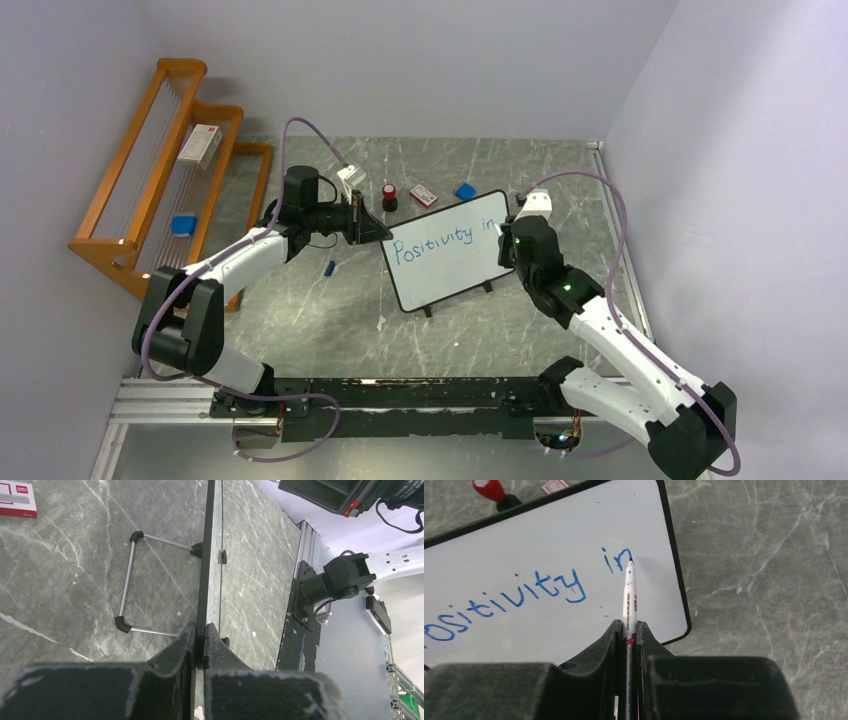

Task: Write a sentence on the whiteboard

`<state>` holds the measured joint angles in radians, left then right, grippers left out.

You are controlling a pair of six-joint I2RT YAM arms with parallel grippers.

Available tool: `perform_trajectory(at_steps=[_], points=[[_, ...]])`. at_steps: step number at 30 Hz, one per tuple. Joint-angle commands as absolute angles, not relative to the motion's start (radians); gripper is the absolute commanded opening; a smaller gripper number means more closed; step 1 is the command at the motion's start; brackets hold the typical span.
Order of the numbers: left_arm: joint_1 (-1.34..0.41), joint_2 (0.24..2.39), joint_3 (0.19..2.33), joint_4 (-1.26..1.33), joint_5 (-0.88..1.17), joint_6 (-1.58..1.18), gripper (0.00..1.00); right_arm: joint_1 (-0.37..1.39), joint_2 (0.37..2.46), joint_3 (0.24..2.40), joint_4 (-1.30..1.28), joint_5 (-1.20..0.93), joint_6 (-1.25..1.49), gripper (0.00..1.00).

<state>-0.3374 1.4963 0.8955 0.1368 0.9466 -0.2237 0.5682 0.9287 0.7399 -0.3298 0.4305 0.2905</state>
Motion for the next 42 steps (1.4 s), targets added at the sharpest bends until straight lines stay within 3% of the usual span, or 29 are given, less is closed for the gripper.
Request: perform_trajectory(at_steps=[1, 11, 26, 42], points=[[-0.341, 1.511, 0.880, 0.076, 0.867, -0.176, 0.05, 0.561, 0.881, 0.747, -0.340, 0.375, 0.265, 0.00], [-0.340, 1.503, 0.861, 0.127, 0.886, -0.218, 0.05, 0.626, 0.822, 0.731, -0.335, 0.283, 0.250, 0.00], [-0.341, 1.487, 0.845, 0.149, 0.874, -0.236, 0.05, 1.017, 0.852, 0.675, -0.321, 0.559, 0.374, 0.00], [-0.341, 1.499, 0.850, 0.141, 0.865, -0.231, 0.05, 1.194, 0.964, 0.659, -0.254, 0.699, 0.457, 0.00]])
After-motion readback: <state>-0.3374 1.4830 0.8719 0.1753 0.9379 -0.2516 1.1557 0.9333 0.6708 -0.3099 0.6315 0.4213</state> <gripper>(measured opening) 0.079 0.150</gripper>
